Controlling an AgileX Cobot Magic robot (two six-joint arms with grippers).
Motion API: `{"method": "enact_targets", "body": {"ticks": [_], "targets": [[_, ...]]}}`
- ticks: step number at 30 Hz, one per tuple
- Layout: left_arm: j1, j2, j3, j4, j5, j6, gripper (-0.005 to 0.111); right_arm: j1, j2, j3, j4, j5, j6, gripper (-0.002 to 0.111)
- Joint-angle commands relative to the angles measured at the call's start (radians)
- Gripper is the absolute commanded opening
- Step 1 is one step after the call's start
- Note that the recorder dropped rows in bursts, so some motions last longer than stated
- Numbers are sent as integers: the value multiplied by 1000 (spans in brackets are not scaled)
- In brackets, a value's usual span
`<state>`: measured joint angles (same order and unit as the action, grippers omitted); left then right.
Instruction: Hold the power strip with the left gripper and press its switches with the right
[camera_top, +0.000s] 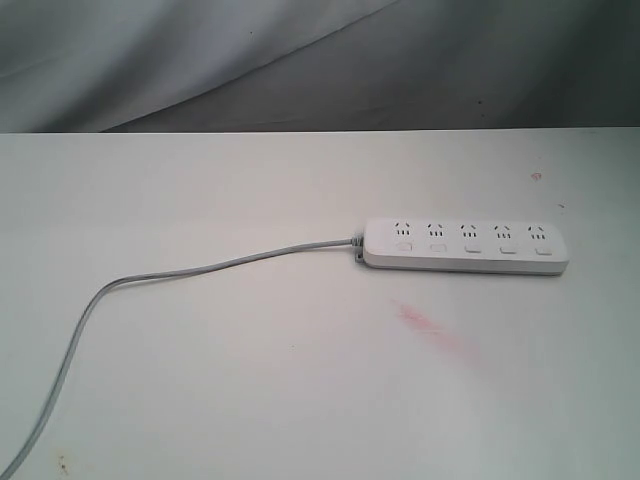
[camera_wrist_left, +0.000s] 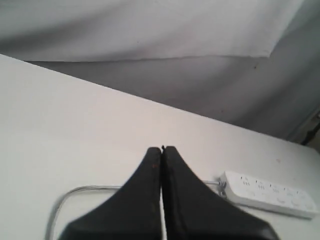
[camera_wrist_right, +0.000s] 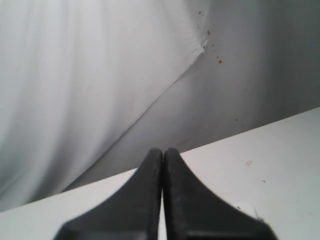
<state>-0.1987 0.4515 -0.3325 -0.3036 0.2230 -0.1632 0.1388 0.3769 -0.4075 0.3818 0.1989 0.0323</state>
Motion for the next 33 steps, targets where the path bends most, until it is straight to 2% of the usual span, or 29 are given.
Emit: {"method": "enact_targets", "body": {"ticks": [1, 4, 8, 16, 27, 33], "targets": [[2, 186, -216, -1, 151, 175, 0, -6, 154, -169, -66, 105, -10, 0], [-19, 307, -350, -35, 198, 241, 0, -3, 239, -272, -103, 139, -10, 0], [-94, 473, -488, -88, 241, 356, 0, 48, 338, -385, -193, 195, -25, 0], [-239, 819, -720, -90, 316, 409, 0, 110, 581, -565, -287, 354, -25, 0], [-347, 1217, -936, -98, 327, 410, 0, 90, 964, -654, -287, 419, -23, 0], [-375, 1383, -1046, -135, 336, 410, 0, 79, 1174, -729, -287, 489, -38, 0]]}}
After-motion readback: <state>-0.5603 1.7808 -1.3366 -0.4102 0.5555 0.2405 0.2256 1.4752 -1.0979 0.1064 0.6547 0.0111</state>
